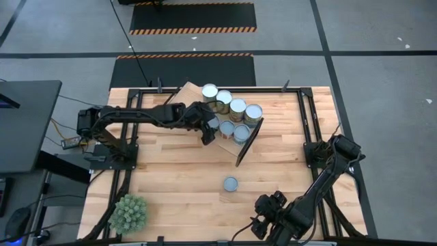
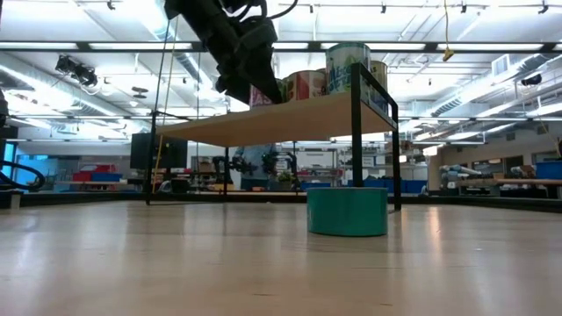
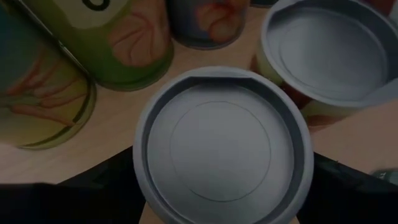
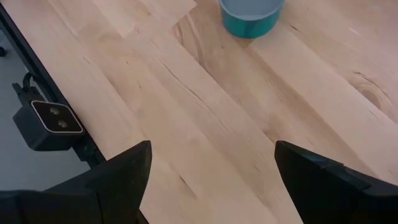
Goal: Pick and place cans onto a shelf
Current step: Put the small canned peas on the shelf
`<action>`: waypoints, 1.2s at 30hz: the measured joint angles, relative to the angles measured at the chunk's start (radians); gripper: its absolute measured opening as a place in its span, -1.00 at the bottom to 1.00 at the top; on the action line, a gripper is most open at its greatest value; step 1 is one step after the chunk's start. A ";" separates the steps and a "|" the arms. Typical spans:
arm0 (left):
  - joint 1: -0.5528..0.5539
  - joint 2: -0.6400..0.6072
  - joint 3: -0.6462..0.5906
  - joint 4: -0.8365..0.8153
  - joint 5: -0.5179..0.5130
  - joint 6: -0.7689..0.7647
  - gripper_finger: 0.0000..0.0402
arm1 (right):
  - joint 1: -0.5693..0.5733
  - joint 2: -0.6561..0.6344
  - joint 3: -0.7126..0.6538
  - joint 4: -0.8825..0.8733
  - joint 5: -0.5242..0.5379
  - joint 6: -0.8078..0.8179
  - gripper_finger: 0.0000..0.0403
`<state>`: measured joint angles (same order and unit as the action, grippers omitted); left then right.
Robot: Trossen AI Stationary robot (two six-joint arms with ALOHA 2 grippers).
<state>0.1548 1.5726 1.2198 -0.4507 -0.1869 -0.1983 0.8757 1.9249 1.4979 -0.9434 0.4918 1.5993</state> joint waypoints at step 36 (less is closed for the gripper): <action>-0.024 -0.002 -0.001 0.013 0.008 -0.041 0.59 | -0.073 -0.069 0.000 0.098 0.004 -0.137 0.73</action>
<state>0.1310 1.5707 1.2190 -0.4375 -0.1786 -0.2389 0.8024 1.8557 1.4979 -0.8450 0.4957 1.4628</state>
